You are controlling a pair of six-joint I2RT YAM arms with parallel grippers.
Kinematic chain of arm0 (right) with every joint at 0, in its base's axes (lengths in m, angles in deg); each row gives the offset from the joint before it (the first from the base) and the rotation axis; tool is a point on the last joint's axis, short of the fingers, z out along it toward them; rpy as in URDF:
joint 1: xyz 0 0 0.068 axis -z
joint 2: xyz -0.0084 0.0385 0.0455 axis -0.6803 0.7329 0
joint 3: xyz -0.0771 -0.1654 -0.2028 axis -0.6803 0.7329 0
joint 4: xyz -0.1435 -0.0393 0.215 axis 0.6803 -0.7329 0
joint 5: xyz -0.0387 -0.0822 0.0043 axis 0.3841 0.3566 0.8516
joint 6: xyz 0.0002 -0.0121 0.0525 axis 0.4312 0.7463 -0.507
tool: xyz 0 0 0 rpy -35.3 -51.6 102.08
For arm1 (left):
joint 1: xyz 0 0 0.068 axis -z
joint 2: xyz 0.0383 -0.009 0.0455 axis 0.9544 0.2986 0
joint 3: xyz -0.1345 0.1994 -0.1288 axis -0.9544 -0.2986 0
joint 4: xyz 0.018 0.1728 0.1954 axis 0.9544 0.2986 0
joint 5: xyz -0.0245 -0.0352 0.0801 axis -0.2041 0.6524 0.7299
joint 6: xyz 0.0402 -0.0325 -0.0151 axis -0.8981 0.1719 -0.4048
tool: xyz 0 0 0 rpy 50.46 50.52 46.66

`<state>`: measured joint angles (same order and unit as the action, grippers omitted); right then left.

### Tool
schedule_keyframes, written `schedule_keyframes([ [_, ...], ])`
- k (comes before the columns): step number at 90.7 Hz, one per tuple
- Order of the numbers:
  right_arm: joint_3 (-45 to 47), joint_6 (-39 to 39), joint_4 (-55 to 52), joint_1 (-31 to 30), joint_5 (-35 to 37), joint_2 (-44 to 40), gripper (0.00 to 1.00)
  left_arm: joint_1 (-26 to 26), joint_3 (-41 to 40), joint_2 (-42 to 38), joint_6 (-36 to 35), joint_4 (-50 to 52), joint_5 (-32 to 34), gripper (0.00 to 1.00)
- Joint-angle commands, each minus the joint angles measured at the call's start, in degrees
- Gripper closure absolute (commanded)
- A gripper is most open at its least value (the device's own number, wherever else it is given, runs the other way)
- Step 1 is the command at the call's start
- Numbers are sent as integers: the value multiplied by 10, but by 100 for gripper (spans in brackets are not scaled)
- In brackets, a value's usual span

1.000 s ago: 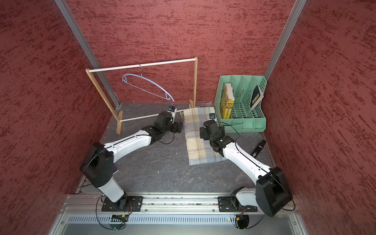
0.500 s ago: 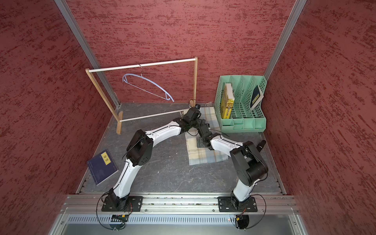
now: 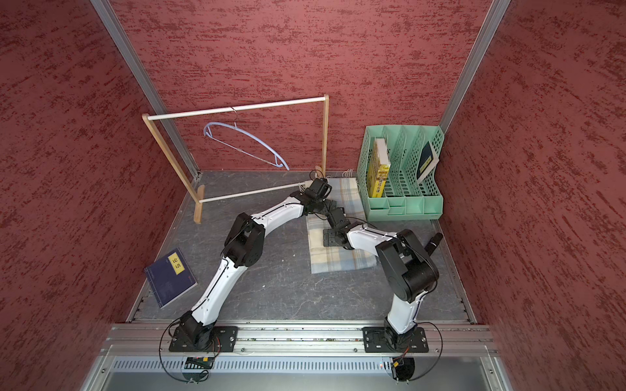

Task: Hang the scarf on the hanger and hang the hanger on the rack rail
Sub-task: Adjust the scarf at the center of the board.

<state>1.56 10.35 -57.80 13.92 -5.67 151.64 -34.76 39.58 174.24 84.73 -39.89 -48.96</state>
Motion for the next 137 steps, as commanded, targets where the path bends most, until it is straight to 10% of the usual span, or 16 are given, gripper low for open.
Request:
schedule_keyframes([
  [1,26,-21,-9,-12,-33,-17,4,-16,9,13,43,87,-46,0],
  [88,148,-109,-93,-86,42,-194,3,14,-503,-257,155,35,-14,0],
  [125,109,-80,-145,-86,79,-300,5,62,-497,-380,168,65,84,0],
  [132,114,-87,-154,-86,85,-321,22,46,-434,-374,133,66,102,0],
  [137,119,-97,-161,-85,88,-326,82,32,-387,-352,110,64,100,0],
])
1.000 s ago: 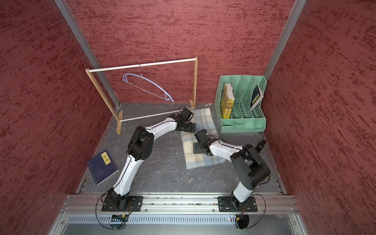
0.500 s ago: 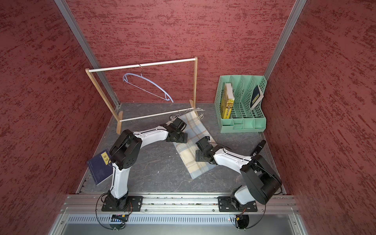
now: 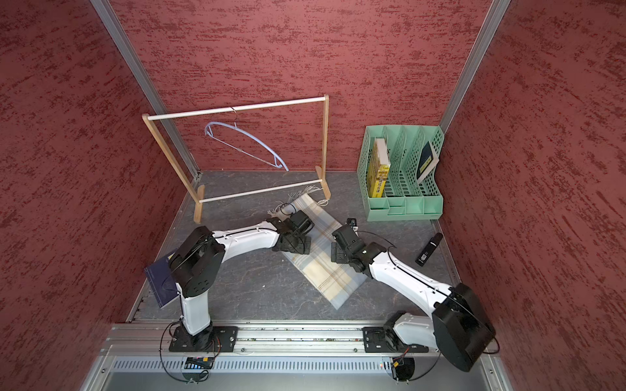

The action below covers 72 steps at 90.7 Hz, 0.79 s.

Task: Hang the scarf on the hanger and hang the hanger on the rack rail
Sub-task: Adjust the scarf at the center of the board.

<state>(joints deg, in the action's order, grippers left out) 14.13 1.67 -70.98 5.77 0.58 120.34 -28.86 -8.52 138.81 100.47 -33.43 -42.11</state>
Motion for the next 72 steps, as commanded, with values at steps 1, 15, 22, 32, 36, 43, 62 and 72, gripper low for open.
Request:
schedule_keyframes([
  [1,-5,-15,-31,-4,27,-12,91,-31,103,5,-51,-1,30,0],
  [15,15,-52,-26,-5,16,9,100,-78,195,90,-83,-8,-22,9],
  [22,22,-70,-19,-6,12,23,100,-100,208,122,-87,-22,-55,28],
  [32,27,-96,-16,-6,20,46,100,-123,220,168,-82,-41,-97,81],
  [36,27,-107,-15,-5,24,58,100,-127,227,184,-82,-43,-115,88],
  [43,26,-127,-13,-5,27,79,100,-130,233,210,-82,-46,-131,90],
  [62,12,-156,-7,-6,38,156,100,-127,148,199,-59,-69,-145,88],
  [72,-2,-156,3,-2,46,194,100,-123,55,158,-36,-98,-144,88],
])
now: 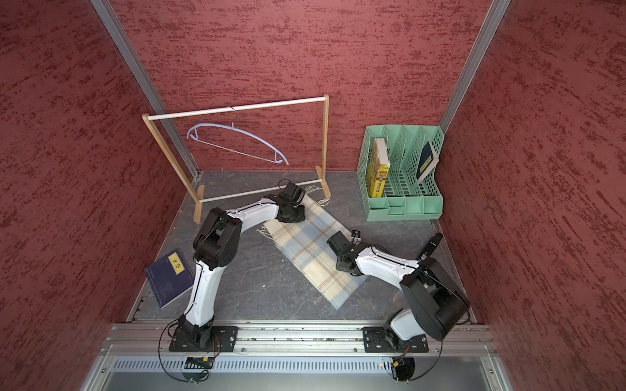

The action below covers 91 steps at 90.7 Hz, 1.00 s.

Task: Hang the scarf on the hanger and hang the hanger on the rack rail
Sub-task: Adjust the scarf at the center of the board.

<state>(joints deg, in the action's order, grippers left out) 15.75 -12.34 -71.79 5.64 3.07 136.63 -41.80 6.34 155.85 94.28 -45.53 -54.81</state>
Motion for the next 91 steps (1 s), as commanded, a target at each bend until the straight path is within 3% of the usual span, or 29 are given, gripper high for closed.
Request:
schedule_keyframes([
  [1,-20,-15,13,0,20,35,100,7,-102,-17,27,20,-16,88],
  [27,-61,27,50,22,2,115,100,35,-275,-116,68,10,41,88],
  [56,-120,87,57,68,-26,170,100,35,-350,-199,109,115,179,88],
  [73,-79,71,70,70,-55,149,100,43,-385,-231,139,134,197,88],
  [91,-4,28,88,54,-68,98,100,86,-392,-215,176,142,190,88],
])
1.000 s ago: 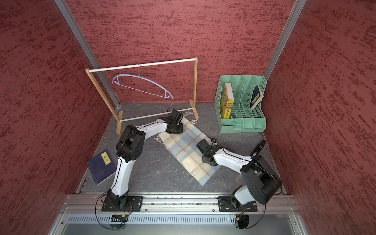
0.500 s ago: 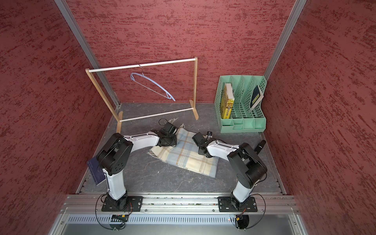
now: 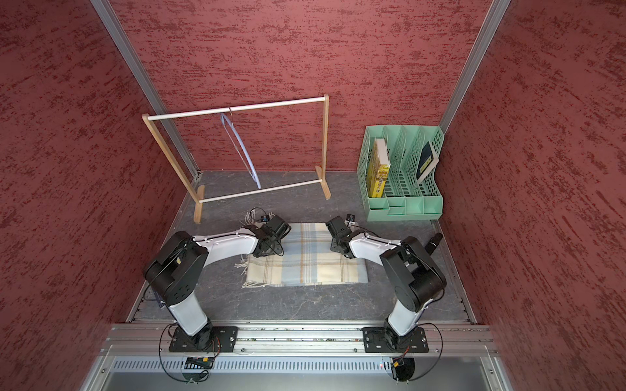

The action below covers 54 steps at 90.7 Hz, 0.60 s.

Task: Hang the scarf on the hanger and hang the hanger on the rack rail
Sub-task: Adjust the scarf at the center of the board.

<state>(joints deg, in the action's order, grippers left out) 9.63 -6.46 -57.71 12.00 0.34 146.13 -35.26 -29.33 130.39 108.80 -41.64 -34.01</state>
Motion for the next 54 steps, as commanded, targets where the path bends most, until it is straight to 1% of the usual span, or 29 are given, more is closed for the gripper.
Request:
schedule_keyframes([
  [1,61,-34,-53,-11,-40,-1,100,24,-36,41,33,103,-18,88],
  [22,110,-76,-67,-40,-21,-48,100,63,-45,74,75,108,-25,88],
  [54,154,-115,-78,-62,-10,-85,100,120,-97,65,148,117,-47,89],
])
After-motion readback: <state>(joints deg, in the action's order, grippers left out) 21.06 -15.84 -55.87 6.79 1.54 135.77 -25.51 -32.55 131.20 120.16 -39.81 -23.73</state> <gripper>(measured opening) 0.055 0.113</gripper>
